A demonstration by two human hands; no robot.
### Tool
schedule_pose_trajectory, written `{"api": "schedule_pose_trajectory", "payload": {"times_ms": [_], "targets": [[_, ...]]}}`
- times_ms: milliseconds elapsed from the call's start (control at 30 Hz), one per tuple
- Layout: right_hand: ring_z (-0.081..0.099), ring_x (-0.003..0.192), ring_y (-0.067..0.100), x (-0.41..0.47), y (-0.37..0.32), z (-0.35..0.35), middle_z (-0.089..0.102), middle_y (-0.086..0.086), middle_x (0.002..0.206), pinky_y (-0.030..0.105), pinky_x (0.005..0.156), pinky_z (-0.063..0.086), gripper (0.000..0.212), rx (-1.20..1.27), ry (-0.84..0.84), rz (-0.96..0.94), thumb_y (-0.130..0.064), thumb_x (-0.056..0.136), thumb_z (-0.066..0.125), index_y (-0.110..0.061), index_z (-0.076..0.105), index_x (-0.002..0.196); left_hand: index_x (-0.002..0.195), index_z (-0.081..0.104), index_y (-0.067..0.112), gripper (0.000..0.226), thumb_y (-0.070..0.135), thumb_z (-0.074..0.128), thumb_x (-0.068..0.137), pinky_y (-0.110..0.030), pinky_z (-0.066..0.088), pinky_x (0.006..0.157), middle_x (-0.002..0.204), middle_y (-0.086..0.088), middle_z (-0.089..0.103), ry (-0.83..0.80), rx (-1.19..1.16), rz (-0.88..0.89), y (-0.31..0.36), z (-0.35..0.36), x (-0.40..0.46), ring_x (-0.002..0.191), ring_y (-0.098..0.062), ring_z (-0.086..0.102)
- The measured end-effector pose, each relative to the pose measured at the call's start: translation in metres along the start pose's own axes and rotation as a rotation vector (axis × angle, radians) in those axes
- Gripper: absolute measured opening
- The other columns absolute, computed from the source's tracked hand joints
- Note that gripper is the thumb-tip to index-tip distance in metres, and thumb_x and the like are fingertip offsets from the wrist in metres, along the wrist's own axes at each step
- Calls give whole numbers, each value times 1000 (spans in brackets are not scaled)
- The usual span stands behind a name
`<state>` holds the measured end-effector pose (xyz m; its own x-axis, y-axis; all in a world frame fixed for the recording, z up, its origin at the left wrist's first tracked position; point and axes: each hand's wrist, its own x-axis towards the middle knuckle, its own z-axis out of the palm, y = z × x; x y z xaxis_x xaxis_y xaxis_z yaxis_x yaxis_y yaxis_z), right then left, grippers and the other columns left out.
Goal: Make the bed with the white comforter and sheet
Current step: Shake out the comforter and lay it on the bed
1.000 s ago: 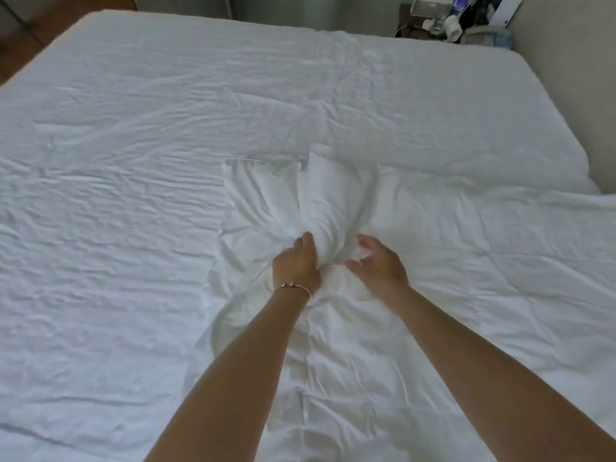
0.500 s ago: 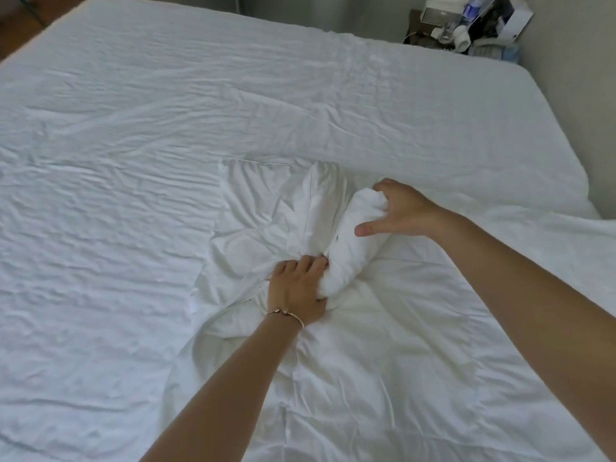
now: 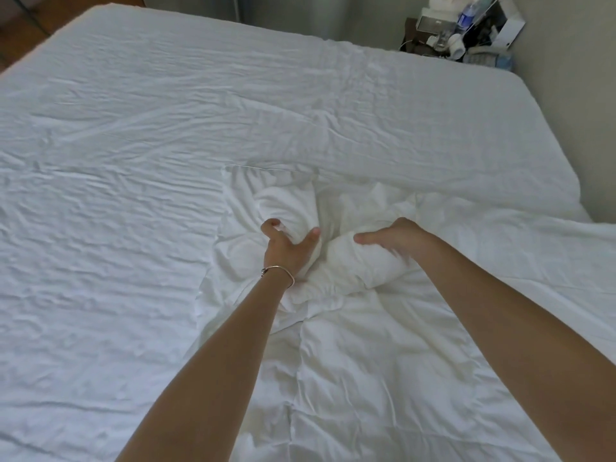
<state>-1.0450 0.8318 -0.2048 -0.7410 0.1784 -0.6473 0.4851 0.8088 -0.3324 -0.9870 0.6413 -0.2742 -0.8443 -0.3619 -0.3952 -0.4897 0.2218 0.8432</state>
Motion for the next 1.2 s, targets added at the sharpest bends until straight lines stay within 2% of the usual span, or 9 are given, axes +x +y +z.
{"api": "schedule_pose_trajectory", "payload": {"times_ms": [167,267,367,600,700,767,933,1100,1200], "targets": [[57,110,29,-17,8,-5,56,9,122,36,90,47,77,-162,-31,-44,-31,71,83,-10,45,135,153,10,16,91,37,65,83,-34,36,105,139,-4,50,-18,131,37,15,-10,-2,128,-25,47],[57,107,24,-23,21,-2,60,-2,112,37,100,34,48,-470,277,-432,-26,78,70,-25,56,124,107,60,12,36,32,67,78,-32,48,79,90,-1,63,2,179,106,25,-13,-5,87,-23,59],[60,100,27,-26,43,-1,65,1,105,41,108,31,43,-441,512,-819,1,65,70,-14,67,106,70,53,21,16,17,65,80,-20,35,57,61,10,47,-14,74,200,40,-18,-11,61,-11,44],[49,91,23,-61,64,-31,65,4,107,36,83,32,34,-460,990,-1113,1,58,64,-13,71,88,114,49,10,36,4,63,82,-22,43,68,95,-1,57,-147,68,277,64,-26,-17,88,-19,55],[58,88,24,-80,41,-55,59,-2,109,31,70,39,29,-778,695,-754,-27,82,71,-25,66,110,140,35,18,73,10,73,79,-24,49,84,112,-2,59,-380,-33,235,66,-18,-30,100,-17,59],[62,91,23,-86,28,-66,56,-2,112,31,71,45,23,-767,410,-551,-40,91,62,-30,64,111,128,53,18,50,23,74,82,-25,50,86,108,2,66,-413,-25,232,62,-10,-38,101,-15,62],[61,102,19,-85,28,-87,61,-1,111,22,81,53,30,-234,-132,-669,9,79,70,-14,70,99,96,62,18,13,30,62,90,-27,40,71,87,-1,64,-95,82,220,62,-12,-31,87,-24,61],[65,106,26,-88,16,-99,69,8,107,32,86,52,31,229,148,-707,4,75,78,-6,70,102,82,66,19,12,10,64,90,-19,44,63,70,12,63,-317,-91,246,74,-22,-54,77,-14,59],[61,97,25,-86,-8,-85,65,5,102,30,75,43,32,133,465,-608,-17,79,77,-12,65,109,110,66,19,22,8,56,94,-20,52,73,95,5,71,-498,-293,185,70,-22,-74,94,-15,66]]}}
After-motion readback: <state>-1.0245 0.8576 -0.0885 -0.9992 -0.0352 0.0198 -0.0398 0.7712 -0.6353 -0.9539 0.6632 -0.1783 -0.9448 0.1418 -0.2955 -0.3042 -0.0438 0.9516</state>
